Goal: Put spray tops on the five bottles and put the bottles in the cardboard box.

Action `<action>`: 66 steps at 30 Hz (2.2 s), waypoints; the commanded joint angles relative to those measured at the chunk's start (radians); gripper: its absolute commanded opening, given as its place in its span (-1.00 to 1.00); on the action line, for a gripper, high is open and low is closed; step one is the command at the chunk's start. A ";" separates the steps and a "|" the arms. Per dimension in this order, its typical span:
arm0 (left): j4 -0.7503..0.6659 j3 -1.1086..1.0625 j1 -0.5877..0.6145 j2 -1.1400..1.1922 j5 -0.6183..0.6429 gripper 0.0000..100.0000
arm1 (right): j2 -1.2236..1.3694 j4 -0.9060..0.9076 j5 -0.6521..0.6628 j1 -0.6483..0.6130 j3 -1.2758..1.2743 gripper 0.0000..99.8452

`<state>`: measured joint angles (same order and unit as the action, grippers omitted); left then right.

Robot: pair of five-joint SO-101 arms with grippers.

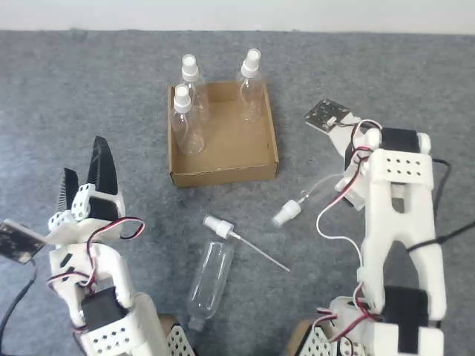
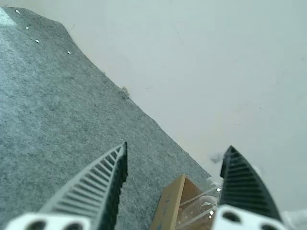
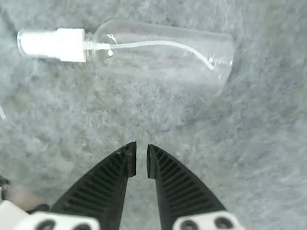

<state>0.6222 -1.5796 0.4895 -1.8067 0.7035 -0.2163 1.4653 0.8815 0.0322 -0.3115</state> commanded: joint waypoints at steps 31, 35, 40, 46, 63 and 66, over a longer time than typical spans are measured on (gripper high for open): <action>-0.028 0.013 -0.003 -0.012 -0.008 -0.41 | 0.093 -0.173 0.540 -0.202 -0.132 -0.26; -0.028 0.013 -0.003 -0.012 -0.008 -0.41 | 0.179 -0.217 0.574 -0.203 -0.130 -0.26; -0.028 0.013 -0.003 -0.012 -0.008 -0.41 | 0.243 -0.272 0.591 -0.197 -0.132 -0.48; -0.028 0.013 -0.003 -0.012 -0.008 -0.41 | 0.252 -0.243 0.586 -0.196 -0.135 -0.96; -0.028 0.013 -0.003 -0.012 -0.008 -0.41 | 0.154 -0.085 0.586 -0.202 -0.175 -0.87; -0.028 0.013 -0.003 -0.012 -0.008 -0.41 | 0.165 -0.093 0.586 -0.205 -0.215 -0.64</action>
<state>0.6222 -1.5796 0.4895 -1.8067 0.7035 0.0000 1.3656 1.4584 -0.1657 -0.4956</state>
